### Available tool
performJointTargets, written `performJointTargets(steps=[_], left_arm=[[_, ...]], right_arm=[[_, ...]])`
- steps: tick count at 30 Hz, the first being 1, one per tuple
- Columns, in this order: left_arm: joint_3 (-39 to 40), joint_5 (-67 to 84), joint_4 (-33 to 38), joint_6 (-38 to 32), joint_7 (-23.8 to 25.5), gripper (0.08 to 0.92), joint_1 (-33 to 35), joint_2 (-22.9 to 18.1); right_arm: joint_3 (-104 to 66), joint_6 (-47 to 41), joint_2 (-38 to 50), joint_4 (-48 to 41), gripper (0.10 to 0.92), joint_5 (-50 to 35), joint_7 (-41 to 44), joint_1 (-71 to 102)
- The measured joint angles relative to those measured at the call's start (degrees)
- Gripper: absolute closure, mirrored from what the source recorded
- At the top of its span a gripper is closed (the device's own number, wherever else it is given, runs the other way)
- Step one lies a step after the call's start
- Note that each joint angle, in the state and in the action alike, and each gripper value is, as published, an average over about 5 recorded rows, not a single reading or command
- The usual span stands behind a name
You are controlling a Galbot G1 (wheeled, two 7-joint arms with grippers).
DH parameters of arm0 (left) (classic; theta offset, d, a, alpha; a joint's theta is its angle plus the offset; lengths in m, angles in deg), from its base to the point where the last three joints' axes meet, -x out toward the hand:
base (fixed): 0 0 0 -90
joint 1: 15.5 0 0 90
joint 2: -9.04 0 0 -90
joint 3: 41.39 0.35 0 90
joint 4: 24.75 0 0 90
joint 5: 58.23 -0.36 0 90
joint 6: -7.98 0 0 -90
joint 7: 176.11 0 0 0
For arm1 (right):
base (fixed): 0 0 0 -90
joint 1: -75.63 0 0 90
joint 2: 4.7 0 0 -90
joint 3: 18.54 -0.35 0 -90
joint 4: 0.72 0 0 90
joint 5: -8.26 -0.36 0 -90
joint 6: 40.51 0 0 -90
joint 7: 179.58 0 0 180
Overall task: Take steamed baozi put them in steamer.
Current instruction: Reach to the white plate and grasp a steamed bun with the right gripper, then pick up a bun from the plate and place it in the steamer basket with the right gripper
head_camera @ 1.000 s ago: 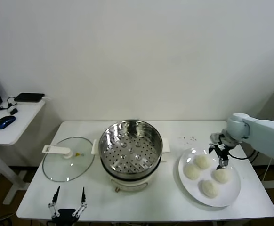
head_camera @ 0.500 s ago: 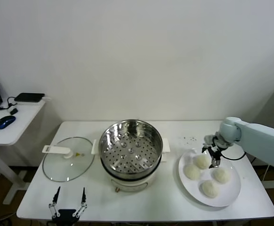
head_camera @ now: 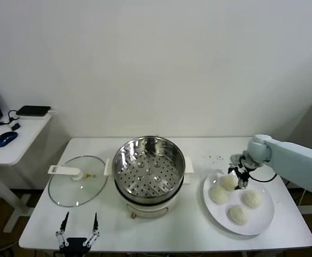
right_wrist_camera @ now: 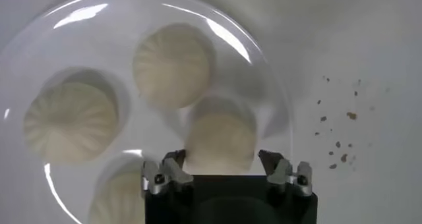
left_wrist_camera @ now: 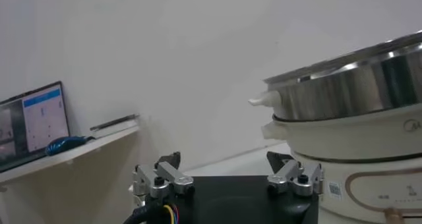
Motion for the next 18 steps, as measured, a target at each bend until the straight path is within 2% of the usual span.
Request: performJointTargets(steps=[10, 18], left_arm=[[-0.08, 0.01, 0.37, -0.02, -0.02, 0.177, 0.17, 0.13], [-0.05, -0.01, 0.96, -0.05, -0.02, 0.177, 0.39, 0.41]], right_arm=[[1.23, -0.02, 0.87, 1.44, 0.372, -1.19, -0.01, -2.03], [7.41, 2.6, 1.67, 4.9, 0.372, -4.35, -0.04, -10.28]])
